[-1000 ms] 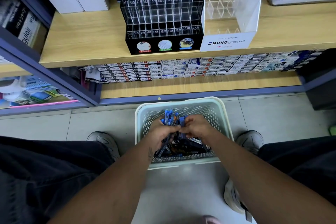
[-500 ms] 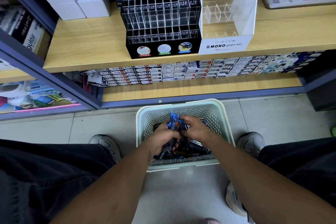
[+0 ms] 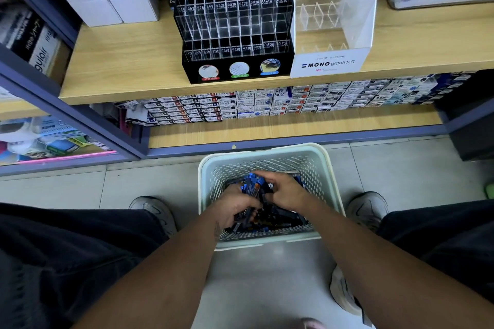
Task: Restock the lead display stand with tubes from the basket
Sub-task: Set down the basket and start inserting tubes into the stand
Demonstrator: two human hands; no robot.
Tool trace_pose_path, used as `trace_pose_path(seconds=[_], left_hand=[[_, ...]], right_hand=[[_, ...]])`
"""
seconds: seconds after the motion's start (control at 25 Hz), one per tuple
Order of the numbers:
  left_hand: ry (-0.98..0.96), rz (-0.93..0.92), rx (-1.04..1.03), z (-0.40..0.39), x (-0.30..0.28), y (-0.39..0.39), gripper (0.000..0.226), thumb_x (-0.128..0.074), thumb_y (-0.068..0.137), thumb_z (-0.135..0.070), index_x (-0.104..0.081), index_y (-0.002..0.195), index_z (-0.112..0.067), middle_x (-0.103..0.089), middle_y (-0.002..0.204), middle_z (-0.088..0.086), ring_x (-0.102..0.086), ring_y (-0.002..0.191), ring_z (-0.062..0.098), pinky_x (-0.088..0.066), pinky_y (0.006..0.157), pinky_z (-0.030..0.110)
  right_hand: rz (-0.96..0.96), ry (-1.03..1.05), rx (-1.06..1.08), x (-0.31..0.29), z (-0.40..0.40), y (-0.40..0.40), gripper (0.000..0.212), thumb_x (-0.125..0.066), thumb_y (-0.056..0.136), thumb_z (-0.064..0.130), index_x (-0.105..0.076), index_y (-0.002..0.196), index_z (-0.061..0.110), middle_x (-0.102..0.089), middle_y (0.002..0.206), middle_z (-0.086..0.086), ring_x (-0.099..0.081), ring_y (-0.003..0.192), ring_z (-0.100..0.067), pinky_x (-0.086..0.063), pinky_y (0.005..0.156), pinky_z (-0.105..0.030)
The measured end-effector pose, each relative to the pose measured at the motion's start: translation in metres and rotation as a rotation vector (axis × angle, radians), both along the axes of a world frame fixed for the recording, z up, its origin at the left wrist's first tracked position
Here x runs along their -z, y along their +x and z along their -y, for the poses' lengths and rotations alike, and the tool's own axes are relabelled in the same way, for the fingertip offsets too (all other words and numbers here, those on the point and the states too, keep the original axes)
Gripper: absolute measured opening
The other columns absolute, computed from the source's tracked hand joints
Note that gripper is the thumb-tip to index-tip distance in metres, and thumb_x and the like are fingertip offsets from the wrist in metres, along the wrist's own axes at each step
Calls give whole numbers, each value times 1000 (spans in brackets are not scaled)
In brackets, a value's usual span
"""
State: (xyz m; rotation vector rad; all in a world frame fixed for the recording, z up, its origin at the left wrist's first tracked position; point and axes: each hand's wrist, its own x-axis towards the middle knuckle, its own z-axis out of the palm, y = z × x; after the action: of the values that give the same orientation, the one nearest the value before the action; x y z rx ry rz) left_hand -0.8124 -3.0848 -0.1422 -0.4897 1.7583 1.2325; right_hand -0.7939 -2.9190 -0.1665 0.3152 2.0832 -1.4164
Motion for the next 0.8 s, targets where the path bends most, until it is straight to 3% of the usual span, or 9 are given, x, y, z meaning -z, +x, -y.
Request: trace_pose_path(seconds=[0.08, 0.2, 0.24, 0.4, 0.52, 0.64, 0.8], left_hand=[[1, 9, -8, 0, 1, 0, 33, -77, 73, 11, -68, 102, 0, -71, 76, 17, -65, 59, 26, -54, 54, 31], [8, 47, 17, -1, -1, -1, 29, -75, 74, 8, -69, 101, 2, -70, 75, 16, -63, 58, 25, -54, 55, 32], [19, 57, 33, -2, -2, -2, 27, -74, 76, 7, -68, 102, 2, -69, 76, 16, -63, 59, 24, -54, 58, 33], [65, 47, 57, -5, -5, -3, 17, -73, 83, 0, -69, 100, -1, -71, 78, 13, -66, 67, 24, -58, 77, 44], [90, 10, 6, -4, -3, -3, 26, -79, 82, -3, -69, 106, -5, -76, 86, 14, -70, 74, 28, -57, 79, 46], [135, -9, -14, -3, -6, -3, 32, -81, 78, 2, -70, 107, -8, -76, 96, 17, -72, 85, 32, -60, 75, 42], [129, -7, 2, -2, -8, -4, 35, -80, 75, 7, -71, 106, -5, -77, 93, 17, -74, 85, 32, -60, 82, 46]], right_hand=[[-3, -6, 0, 1, -1, -4, 73, -65, 82, -15, -64, 129, 41, -61, 137, 3, -69, 103, -15, -59, 90, -43], [28, -44, 7, -5, -4, -5, 63, -64, 83, -18, -68, 125, 29, -67, 126, 4, -67, 110, -12, -57, 91, -26], [28, -68, 23, -5, -5, -5, 61, -66, 82, -18, -68, 125, 25, -68, 125, 2, -66, 113, -14, -56, 93, -26], [38, -120, 113, -8, -7, -5, 69, -64, 81, -19, -61, 130, 30, -70, 121, -8, -71, 102, -25, -58, 90, -48], [63, -103, 137, -11, -8, -5, 72, -62, 82, -19, -55, 135, 29, -71, 115, -8, -71, 99, -26, -58, 87, -48], [53, -108, 136, -8, -8, -5, 67, -63, 81, -19, -60, 129, 27, -70, 121, -7, -67, 110, -24, -56, 94, -47], [37, -109, 83, -8, -7, -3, 67, -62, 83, -18, -60, 134, 25, -63, 133, -1, -60, 122, -17, -54, 92, -24]])
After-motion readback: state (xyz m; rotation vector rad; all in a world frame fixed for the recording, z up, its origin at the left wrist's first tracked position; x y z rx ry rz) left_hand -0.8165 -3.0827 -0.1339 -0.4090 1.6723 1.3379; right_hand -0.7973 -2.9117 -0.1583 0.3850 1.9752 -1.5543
